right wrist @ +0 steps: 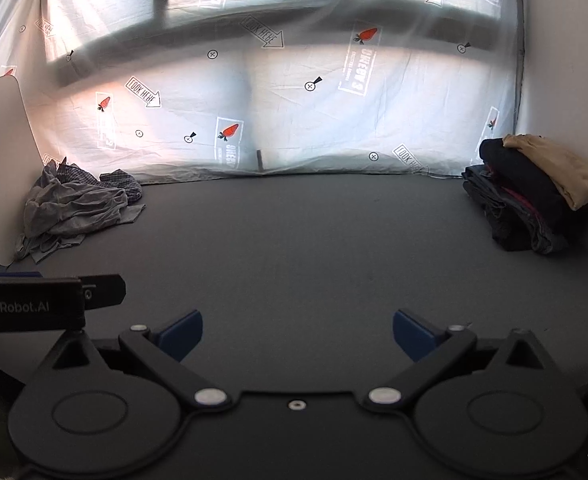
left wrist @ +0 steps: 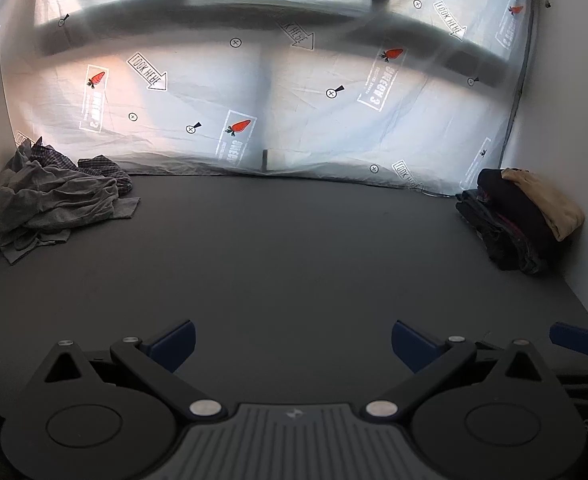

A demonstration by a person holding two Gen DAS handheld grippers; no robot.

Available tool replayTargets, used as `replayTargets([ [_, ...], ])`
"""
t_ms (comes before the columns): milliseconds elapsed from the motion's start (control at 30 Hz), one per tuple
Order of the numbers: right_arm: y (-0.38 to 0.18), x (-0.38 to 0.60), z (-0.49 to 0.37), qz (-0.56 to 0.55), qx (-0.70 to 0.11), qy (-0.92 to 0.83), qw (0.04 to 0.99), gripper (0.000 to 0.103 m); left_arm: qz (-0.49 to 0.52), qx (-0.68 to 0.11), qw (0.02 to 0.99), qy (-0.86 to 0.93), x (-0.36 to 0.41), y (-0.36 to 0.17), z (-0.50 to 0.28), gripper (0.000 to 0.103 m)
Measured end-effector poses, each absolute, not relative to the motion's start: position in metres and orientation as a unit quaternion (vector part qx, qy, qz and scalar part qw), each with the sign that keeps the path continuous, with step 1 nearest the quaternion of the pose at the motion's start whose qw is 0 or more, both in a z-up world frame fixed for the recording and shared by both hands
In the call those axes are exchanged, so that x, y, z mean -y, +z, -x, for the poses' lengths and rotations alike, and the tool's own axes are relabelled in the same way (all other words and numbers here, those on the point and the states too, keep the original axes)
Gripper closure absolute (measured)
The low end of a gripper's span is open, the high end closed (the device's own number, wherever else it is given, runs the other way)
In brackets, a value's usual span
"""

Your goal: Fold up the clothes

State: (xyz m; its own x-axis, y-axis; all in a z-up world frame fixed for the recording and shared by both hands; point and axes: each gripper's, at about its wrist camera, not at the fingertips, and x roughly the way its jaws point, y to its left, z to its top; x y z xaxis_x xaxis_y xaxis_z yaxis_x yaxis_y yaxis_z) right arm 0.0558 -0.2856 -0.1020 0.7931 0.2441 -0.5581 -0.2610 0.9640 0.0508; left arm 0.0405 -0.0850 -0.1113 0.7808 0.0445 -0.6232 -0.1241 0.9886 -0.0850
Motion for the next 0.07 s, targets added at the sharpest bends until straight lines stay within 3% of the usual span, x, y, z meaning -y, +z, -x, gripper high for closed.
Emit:
replayTargets([
  [67,-0.1015,0.2853,-0.0559,0.015,-0.292,0.137,0.946,0.0,0.059,-0.326,0.943,0.047,0.0857,-0.1102,-0.0392,0.0],
])
